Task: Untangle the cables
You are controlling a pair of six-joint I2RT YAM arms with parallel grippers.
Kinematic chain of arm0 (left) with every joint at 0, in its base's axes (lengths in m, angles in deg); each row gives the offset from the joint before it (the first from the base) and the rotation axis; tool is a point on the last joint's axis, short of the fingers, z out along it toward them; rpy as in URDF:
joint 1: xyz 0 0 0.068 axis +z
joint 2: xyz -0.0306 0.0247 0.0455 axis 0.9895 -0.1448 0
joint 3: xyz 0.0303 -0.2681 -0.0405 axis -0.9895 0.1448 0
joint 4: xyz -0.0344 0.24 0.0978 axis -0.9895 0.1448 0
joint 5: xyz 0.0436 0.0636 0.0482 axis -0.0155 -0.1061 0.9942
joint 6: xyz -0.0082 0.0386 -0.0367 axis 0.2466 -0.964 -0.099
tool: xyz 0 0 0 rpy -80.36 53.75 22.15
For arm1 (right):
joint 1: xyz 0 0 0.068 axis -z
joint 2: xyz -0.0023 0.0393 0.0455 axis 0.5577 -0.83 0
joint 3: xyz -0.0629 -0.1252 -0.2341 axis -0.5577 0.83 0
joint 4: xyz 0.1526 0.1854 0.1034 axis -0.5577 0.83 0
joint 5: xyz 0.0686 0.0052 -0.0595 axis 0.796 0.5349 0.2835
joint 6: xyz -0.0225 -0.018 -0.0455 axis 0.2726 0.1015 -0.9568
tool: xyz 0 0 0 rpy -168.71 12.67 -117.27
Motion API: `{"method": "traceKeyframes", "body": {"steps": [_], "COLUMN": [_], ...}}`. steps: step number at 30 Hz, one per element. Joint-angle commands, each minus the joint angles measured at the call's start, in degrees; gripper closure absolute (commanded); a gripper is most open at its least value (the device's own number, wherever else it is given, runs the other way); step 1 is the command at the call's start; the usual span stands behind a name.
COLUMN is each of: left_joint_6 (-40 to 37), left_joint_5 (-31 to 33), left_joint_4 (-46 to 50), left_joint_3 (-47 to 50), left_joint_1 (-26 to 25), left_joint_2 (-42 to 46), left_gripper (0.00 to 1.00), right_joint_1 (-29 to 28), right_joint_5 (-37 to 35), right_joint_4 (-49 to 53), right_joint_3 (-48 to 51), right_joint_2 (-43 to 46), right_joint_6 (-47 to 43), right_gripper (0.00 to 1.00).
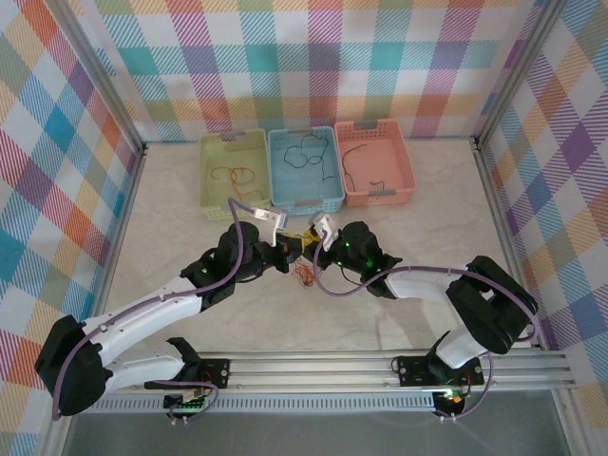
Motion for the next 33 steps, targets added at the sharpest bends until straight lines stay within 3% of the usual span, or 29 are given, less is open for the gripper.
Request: {"method": "traceKeyframes", "body": {"steps": [1, 16, 21, 27, 33], "left_joint_6": [2.09, 5.75, 5.10, 6.30, 4.00], "left_joint_5": [-0.64, -11.92, -8.53, -7.35, -0.59], "left_joint_4": [2.74, 16.36, 21.01, 22.62, 27.07], "left_joint_3": [-0.90, -11.05, -12.81, -13.38, -14.35], "left_joint_1": [-0.29, -0.36, -0.31, -0.31, -0.32], "left_joint_2": [2.75, 12.25, 13.70, 13.51, 9.39], "left_gripper": [1.00, 1.00, 1.00, 1.00, 1.00], "right_joint_1": [1.22, 4.68, 4.68, 4.76, 4.72], "right_joint_5": [-2.26, -5.34, -3.07, -5.16, 3.08], "right_joint_4": [-2.36, 3.70, 3.30, 4.06, -4.04], "right_joint_3": [0.80, 0.20, 0.46, 0.92, 5.10], "right_joint_2": [0.86, 1.04, 1.58, 2.30, 6.06], "right_joint_6": [1.74, 5.54, 5.28, 5.54, 5.26], "right_gripper": [0.78, 0.82, 0.82, 0.81, 0.68]}}
